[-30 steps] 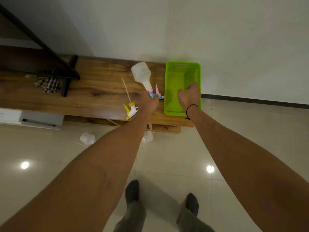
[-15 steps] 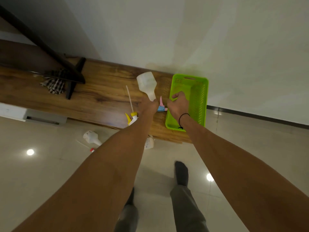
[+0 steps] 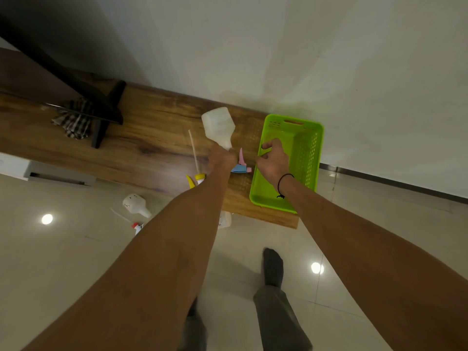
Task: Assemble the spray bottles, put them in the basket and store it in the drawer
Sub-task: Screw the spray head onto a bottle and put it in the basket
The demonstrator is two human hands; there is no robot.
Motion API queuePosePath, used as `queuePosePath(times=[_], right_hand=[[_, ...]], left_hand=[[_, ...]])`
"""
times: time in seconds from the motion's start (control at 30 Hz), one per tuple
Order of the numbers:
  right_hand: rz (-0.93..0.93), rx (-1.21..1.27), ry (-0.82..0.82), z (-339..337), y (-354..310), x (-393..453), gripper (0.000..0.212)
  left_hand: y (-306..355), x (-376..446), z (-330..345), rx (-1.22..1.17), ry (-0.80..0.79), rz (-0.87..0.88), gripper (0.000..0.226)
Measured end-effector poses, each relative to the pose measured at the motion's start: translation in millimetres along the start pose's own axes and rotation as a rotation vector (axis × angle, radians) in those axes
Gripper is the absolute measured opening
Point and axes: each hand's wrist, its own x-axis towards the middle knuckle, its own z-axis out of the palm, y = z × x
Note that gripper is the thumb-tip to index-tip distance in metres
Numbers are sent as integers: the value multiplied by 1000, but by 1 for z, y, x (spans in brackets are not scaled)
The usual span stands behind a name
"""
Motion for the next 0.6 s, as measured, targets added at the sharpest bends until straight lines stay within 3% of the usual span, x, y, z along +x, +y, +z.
queuePosePath(times=[0.23, 0.47, 0.6], right_hand=[[76, 56, -17, -10, -22, -16, 23], [200, 189, -277, -41, -65, -55, 70], [57, 417, -83, -65, -72, -68, 46]], left_hand=[[11, -17, -45, -102, -32, 80, 46], [57, -66, -61, -338, -231, 71, 41], [80, -98, -54, -485, -339, 6, 30]])
